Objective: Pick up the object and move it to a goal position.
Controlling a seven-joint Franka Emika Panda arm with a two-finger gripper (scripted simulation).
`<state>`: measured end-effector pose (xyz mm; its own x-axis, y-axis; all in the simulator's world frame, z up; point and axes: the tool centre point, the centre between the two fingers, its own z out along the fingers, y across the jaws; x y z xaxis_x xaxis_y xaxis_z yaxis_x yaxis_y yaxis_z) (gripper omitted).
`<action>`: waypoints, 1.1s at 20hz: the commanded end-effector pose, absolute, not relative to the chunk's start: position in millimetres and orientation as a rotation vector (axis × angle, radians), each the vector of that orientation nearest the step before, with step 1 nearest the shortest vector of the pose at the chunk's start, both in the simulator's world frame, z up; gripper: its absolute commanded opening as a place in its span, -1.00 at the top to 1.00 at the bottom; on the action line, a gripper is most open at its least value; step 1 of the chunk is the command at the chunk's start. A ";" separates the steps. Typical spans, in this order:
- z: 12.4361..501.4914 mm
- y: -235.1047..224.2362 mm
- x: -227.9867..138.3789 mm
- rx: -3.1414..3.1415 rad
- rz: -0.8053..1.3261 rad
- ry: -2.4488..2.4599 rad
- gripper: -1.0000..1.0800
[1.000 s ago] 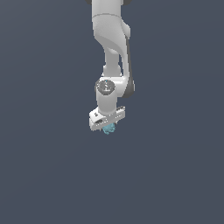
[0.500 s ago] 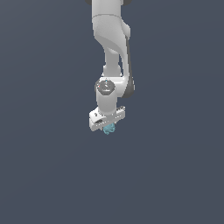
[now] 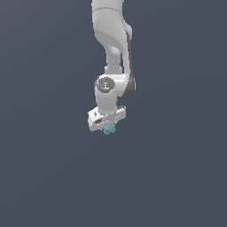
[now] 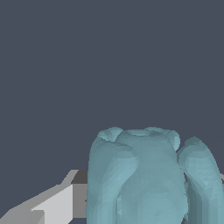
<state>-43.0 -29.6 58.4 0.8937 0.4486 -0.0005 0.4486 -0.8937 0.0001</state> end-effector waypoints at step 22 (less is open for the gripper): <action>277.0 -113.5 -27.2 3.058 0.001 0.725 1.00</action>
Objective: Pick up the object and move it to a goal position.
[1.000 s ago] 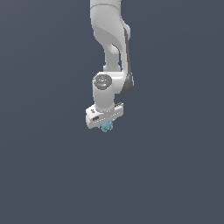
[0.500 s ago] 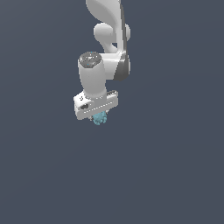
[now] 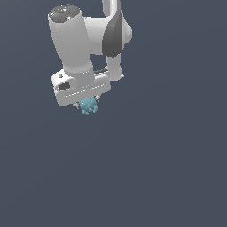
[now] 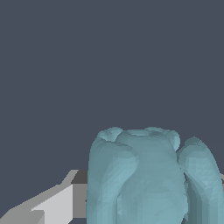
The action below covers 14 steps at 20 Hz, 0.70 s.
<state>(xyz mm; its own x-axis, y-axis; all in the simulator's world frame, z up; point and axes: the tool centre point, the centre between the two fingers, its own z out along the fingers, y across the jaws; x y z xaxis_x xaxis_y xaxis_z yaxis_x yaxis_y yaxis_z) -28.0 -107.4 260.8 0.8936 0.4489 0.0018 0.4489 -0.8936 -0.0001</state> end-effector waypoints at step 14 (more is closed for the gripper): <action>377.0 -153.3 -14.6 -3.057 0.000 -0.725 1.00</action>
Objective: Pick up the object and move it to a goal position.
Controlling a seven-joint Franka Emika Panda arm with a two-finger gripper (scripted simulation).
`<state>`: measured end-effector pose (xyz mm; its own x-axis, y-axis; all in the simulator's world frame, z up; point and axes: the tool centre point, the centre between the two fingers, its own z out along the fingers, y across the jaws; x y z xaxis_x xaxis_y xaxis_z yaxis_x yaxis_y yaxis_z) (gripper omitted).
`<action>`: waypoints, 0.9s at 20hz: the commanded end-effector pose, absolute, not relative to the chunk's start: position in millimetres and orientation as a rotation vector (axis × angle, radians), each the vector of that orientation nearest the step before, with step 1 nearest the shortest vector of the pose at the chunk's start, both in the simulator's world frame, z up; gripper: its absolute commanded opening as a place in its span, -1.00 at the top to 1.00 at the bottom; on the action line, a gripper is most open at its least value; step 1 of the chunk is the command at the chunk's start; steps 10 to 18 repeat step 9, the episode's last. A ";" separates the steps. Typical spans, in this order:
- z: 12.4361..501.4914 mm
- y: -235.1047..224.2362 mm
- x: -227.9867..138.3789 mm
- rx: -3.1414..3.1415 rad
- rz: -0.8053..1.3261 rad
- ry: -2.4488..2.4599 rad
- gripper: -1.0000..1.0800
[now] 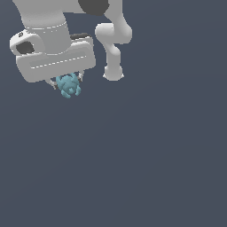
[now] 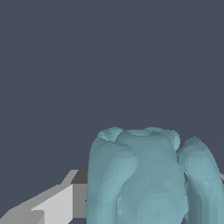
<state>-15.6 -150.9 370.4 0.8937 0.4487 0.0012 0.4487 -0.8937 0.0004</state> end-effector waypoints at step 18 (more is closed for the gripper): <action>390.4 -159.0 -11.4 3.057 0.000 0.725 1.00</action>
